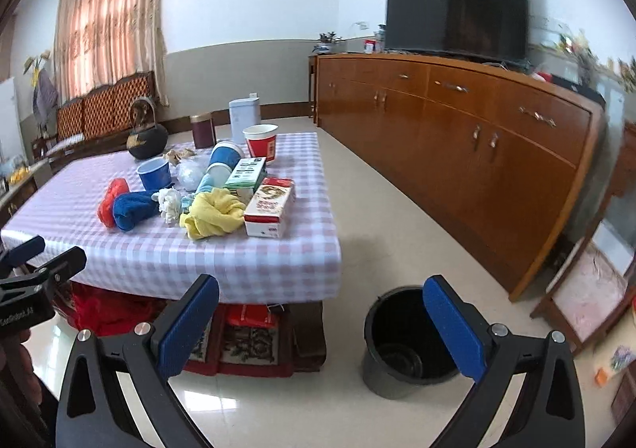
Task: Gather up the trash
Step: 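Reach the left tool to the blue cloth while the right tool grasps the red-white milk carton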
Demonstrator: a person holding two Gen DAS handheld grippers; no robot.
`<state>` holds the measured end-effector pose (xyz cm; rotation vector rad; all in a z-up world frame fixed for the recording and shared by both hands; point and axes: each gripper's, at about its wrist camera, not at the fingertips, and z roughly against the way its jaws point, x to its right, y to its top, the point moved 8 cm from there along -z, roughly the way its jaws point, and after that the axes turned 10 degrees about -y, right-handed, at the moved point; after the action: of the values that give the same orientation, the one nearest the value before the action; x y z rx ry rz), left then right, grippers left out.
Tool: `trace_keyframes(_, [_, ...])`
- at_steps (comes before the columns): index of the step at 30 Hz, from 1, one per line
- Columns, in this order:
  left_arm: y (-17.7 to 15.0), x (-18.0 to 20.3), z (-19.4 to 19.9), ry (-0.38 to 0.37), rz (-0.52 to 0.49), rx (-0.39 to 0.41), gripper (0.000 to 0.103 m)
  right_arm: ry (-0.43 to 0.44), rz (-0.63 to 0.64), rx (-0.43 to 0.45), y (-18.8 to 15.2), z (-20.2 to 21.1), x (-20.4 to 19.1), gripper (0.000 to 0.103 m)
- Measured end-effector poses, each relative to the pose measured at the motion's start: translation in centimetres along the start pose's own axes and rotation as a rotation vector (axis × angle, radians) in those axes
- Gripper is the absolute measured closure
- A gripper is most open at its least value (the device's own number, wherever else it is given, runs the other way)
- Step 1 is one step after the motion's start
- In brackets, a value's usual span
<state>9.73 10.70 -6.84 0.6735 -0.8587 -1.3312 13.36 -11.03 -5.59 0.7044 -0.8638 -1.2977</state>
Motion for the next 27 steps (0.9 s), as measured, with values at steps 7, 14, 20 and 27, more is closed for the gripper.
trace_keyframes(7, [0.9, -4.7, -3.1, 0.069, 0.028, -0.004, 0.019, 0.061, 0.04, 0.004, 1.8, -3.7, -3.9, 0.002])
trace_keyframes(14, [1.1, -8.2, -7.7, 0.091, 0.043, -0.033, 0.027, 0.078, 0.063, -0.066, 1.9, -9.9, -7.2, 0.019])
trace_keyframes(20, [1.4, -10.1, -10.5, 0.093, 0.069, -0.053, 0.03, 0.059, 0.07, -0.135, 1.5, -15.3, -8.6, 0.028])
trace_keyframes(27, [1.7, -10.9, -12.9, 0.085, 0.089, -0.058, 0.03, 0.047, 0.095, -0.171, 1.2, -18.7, -9.5, 0.035])
